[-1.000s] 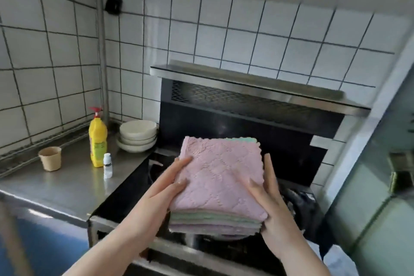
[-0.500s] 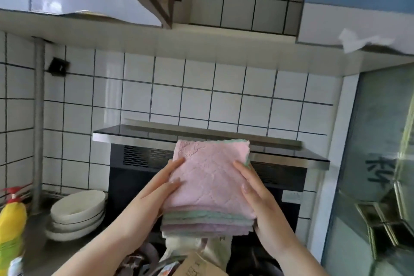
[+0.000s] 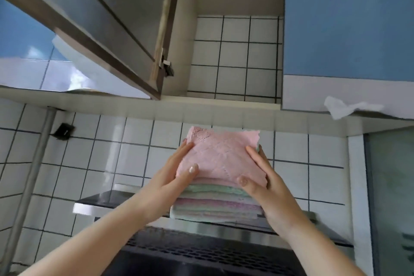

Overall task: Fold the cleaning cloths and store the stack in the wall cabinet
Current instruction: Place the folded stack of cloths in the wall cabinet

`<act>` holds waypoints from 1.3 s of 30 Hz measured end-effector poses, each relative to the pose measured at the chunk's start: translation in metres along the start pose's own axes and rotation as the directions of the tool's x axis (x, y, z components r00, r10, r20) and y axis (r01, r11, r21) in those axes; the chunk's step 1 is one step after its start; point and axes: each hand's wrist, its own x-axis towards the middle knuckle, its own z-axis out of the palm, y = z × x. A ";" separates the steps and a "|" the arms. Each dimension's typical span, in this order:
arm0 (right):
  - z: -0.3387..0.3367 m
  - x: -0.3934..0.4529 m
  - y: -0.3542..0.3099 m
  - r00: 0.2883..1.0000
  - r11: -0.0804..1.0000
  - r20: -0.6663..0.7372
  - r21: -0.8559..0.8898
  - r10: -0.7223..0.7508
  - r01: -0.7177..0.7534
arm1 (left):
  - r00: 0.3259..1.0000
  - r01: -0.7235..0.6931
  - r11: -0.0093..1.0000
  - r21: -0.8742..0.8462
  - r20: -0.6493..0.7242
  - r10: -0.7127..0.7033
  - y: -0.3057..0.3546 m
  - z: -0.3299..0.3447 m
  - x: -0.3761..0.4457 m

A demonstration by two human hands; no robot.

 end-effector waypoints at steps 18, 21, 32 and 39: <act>-0.019 0.173 -0.055 0.957 0.927 -0.096 0.240 -0.273 0.288 | 0.957 -0.203 0.978 0.051 -0.202 0.209 0.058 -0.068 0.152; -0.023 0.199 -0.055 0.954 0.907 -0.109 0.295 -0.280 0.300 | 0.959 -0.208 0.976 0.058 -0.186 0.216 0.057 -0.076 0.181; -0.014 0.299 -0.048 0.950 0.885 -0.181 0.352 -0.253 0.303 | 0.891 -0.382 0.924 0.030 -0.252 0.377 0.023 -0.100 0.275; -0.004 0.354 -0.024 0.960 0.922 -0.234 0.316 -0.155 0.225 | 0.868 -0.370 0.929 0.034 -0.343 0.358 -0.002 -0.107 0.316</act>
